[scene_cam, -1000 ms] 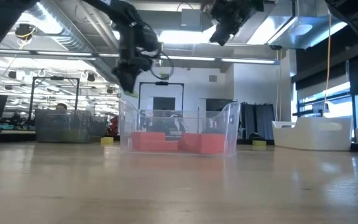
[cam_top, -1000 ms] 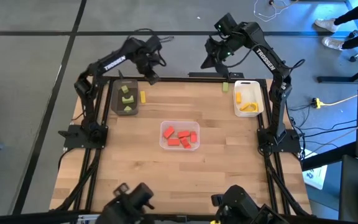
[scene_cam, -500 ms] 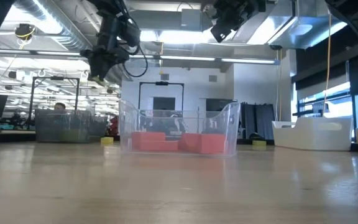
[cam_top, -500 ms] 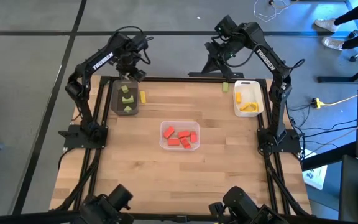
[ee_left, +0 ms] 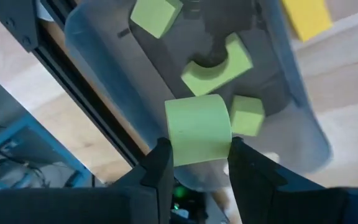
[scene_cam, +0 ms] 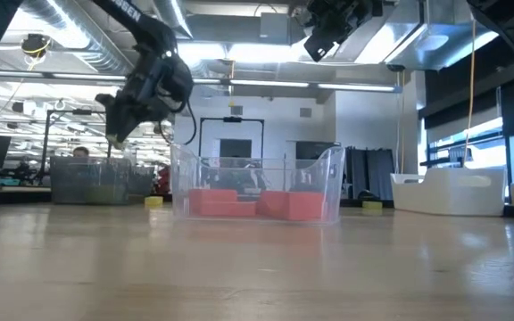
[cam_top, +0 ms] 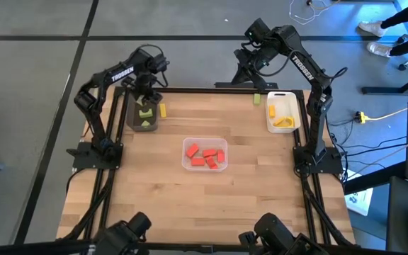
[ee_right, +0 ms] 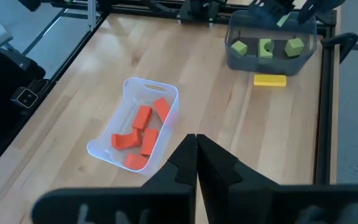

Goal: Sort & place blocks by color
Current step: Put the green block into the black bin

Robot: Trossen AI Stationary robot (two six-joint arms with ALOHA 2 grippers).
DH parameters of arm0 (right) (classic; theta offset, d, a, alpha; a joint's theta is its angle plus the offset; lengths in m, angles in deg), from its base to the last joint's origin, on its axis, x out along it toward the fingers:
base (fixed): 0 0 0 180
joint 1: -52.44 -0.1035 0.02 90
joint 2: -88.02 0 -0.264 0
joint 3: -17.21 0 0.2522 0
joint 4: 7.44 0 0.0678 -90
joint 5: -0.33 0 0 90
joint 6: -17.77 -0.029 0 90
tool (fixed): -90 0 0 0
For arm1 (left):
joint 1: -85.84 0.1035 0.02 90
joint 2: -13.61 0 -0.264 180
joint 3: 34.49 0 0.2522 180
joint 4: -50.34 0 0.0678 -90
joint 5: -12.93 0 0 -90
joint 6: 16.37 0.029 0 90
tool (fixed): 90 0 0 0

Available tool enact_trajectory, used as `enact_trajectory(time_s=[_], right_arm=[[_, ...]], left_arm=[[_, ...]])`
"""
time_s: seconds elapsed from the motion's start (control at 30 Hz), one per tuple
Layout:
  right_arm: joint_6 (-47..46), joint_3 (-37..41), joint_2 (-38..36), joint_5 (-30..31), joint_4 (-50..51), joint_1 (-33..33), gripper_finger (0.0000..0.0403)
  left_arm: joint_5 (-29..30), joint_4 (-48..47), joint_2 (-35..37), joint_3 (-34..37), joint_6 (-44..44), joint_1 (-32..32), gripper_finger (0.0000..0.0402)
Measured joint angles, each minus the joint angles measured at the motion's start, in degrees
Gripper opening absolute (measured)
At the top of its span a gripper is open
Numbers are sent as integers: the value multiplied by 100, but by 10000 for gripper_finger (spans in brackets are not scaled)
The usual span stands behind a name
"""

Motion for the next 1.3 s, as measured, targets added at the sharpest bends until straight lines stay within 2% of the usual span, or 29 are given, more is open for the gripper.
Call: enact_trajectory(time_s=[0.33, 0.53, 0.8, 1.0, 1.3], right_arm=[[0, 0, 0, 1, 1, 0, 12], [-2, 0, 0, 1, 1, 0, 12], [-20, 0, 0, 2, 1, 0, 12], [-22, 0, 0, 2, 1, 0, 12], [-24, -2, 0, 2, 1, 0, 12]], left_arm=[[176, 808, 0, 727, 290, -4, 145], [530, 877, 0, 746, 587, -7, 147], [539, 1114, 0, 746, 609, -9, 132], [751, 1193, 0, 746, 618, -5, 141], [734, 1212, -1, 746, 607, -4, 143]])
